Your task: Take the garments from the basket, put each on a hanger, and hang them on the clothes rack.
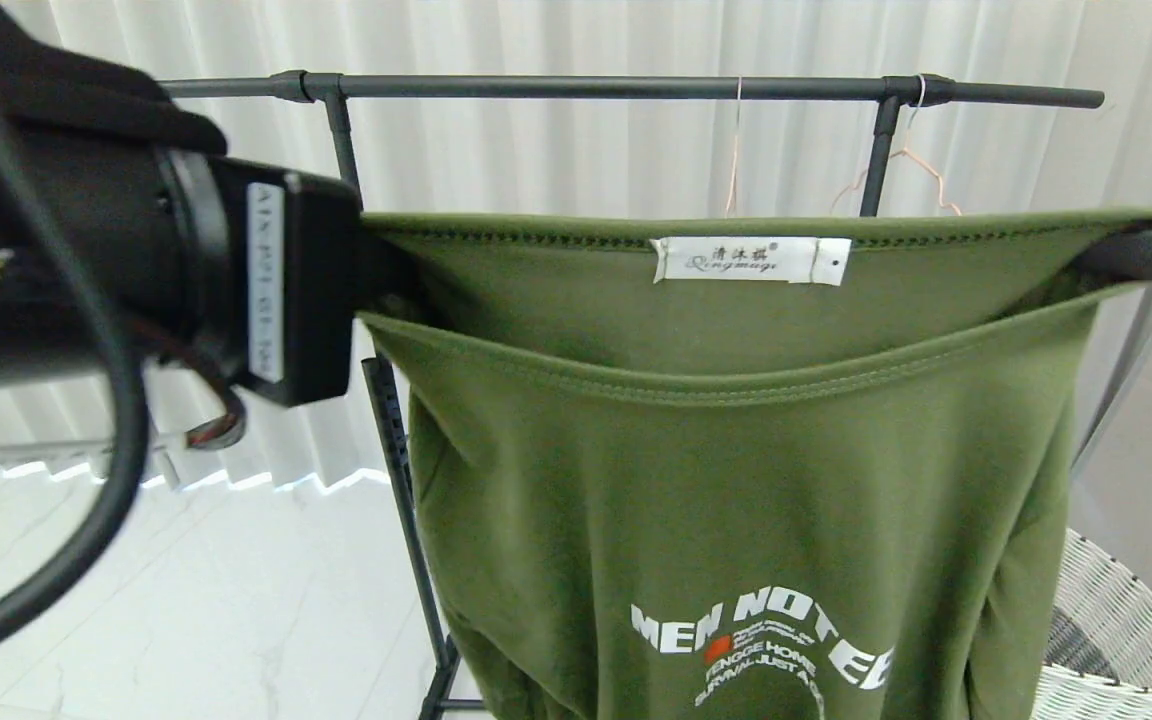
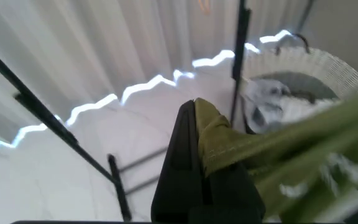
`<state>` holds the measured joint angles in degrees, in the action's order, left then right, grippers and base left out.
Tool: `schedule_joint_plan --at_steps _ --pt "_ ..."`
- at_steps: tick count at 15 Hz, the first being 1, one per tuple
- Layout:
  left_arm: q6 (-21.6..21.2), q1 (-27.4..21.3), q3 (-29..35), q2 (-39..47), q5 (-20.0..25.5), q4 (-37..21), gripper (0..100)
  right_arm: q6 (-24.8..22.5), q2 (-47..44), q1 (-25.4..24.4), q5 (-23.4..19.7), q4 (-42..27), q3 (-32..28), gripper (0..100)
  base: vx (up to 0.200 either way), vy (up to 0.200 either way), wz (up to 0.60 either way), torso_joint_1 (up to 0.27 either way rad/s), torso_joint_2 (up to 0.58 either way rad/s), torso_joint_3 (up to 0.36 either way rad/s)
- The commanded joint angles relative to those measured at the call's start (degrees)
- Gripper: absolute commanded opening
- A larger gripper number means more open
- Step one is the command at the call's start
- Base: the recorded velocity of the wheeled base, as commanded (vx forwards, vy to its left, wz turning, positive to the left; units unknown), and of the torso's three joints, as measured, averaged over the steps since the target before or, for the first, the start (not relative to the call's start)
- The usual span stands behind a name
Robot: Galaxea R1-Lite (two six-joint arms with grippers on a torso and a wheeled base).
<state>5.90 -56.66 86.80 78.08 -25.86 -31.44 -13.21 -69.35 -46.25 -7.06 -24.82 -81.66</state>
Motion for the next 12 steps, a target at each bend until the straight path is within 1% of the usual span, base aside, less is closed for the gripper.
schedule_joint_plan --at_steps 1,3,4,6,10,11,12 --pt "4.65 -7.23 0.04 -5.92 0.02 -4.77 0 -0.06 -6.41 -0.51 0.29 5.75 -0.07 0 0.000 0.000 0.00 0.000 0.00 0.000" --pt "7.46 -13.21 -0.14 -8.12 0.02 -6.27 0 -0.06 -8.96 -1.30 0.20 11.02 -0.43 0 0.000 0.000 0.00 0.000 0.00 0.000" --pt "7.90 -15.67 -0.14 -8.82 0.02 -6.27 0 0.03 -9.66 -1.65 0.20 12.78 -0.51 0 0.000 0.000 0.00 0.000 0.00 0.000" --pt "7.99 -19.10 -0.14 -9.79 0.02 -6.27 0 0.03 -10.10 -1.83 0.20 13.31 -0.69 0 0.000 0.000 0.00 0.000 0.00 0.000" --pt "7.63 -19.28 -0.93 -9.35 -0.16 -6.27 0 0.03 -8.78 -1.47 0.99 12.34 -0.25 0 0.000 0.000 0.00 0.000 0.00 0.000" --pt "6.84 -18.13 -0.75 -8.65 -0.51 -6.09 0 0.03 -8.17 -0.95 1.96 11.11 -0.43 0 0.000 0.000 0.00 0.000 0.00 0.000" --pt "5.17 -15.94 0.30 -7.50 -0.51 -5.47 0 0.12 -7.29 -0.77 3.28 10.14 -0.60 0 0.000 0.000 0.00 0.000 0.00 0.000"
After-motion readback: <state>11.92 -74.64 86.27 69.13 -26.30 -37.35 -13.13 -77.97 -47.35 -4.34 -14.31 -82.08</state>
